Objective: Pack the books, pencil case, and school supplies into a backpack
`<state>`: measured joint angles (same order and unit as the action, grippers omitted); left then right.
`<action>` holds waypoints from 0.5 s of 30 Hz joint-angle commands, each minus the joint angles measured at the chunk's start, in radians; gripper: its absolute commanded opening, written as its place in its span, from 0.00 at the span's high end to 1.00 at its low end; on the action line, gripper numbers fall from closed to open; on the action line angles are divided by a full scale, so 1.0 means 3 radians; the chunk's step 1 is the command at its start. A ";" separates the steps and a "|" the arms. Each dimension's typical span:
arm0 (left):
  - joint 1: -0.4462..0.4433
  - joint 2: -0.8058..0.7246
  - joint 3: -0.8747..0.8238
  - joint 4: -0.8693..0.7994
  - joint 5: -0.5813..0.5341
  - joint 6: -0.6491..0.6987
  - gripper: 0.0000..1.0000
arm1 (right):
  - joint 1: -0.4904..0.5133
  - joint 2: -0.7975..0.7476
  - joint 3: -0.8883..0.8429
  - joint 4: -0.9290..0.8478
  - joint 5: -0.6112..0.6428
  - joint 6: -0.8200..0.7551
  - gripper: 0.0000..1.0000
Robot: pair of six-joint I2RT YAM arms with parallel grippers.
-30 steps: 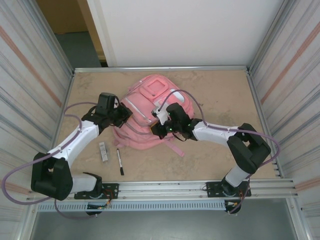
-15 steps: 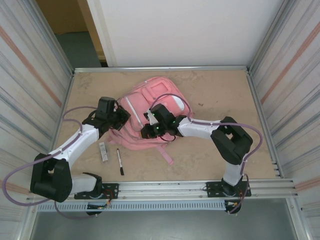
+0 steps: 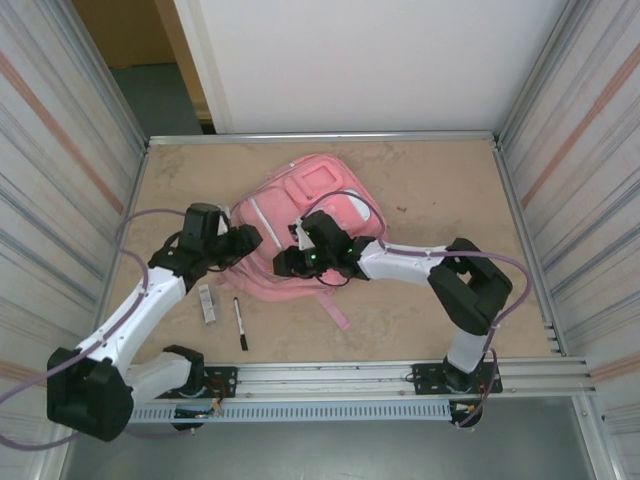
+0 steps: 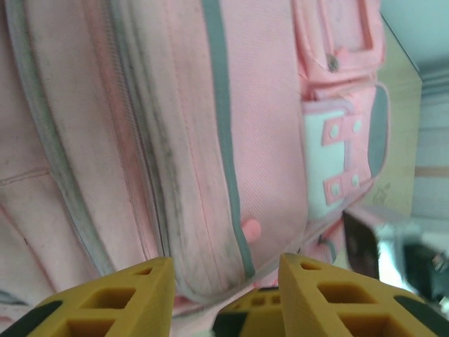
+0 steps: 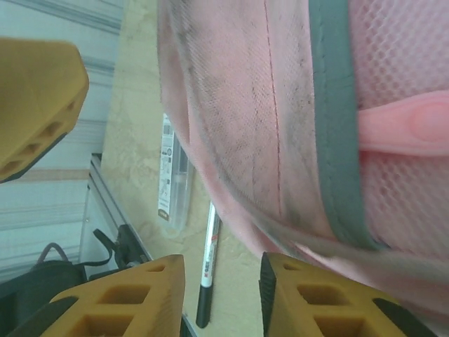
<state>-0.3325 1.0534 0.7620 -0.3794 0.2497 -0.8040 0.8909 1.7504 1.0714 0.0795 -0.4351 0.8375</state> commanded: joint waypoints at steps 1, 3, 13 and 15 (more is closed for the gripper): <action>-0.0159 -0.0147 -0.0085 -0.0254 -0.0006 0.0550 0.57 | -0.0054 -0.0358 -0.0037 -0.0437 0.0111 -0.0430 0.62; -0.0364 -0.0167 -0.0103 -0.0246 -0.0140 0.0704 0.58 | -0.0095 -0.0503 -0.0027 -0.0652 0.0114 -0.0613 0.60; -0.1057 0.0249 0.0073 -0.0341 -0.0641 0.1627 0.58 | -0.0342 -0.0872 -0.0038 -0.0951 0.0604 -0.1082 0.57; -0.1060 0.0341 0.0142 -0.0433 -0.0829 0.1625 0.58 | -0.0367 -0.0856 -0.0019 -0.0939 0.0574 -0.1088 0.57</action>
<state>-0.6502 1.1351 0.7517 -0.4652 0.0925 -0.3981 0.7845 1.5196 1.0649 -0.1741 -0.2966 0.5655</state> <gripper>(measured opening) 0.417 0.427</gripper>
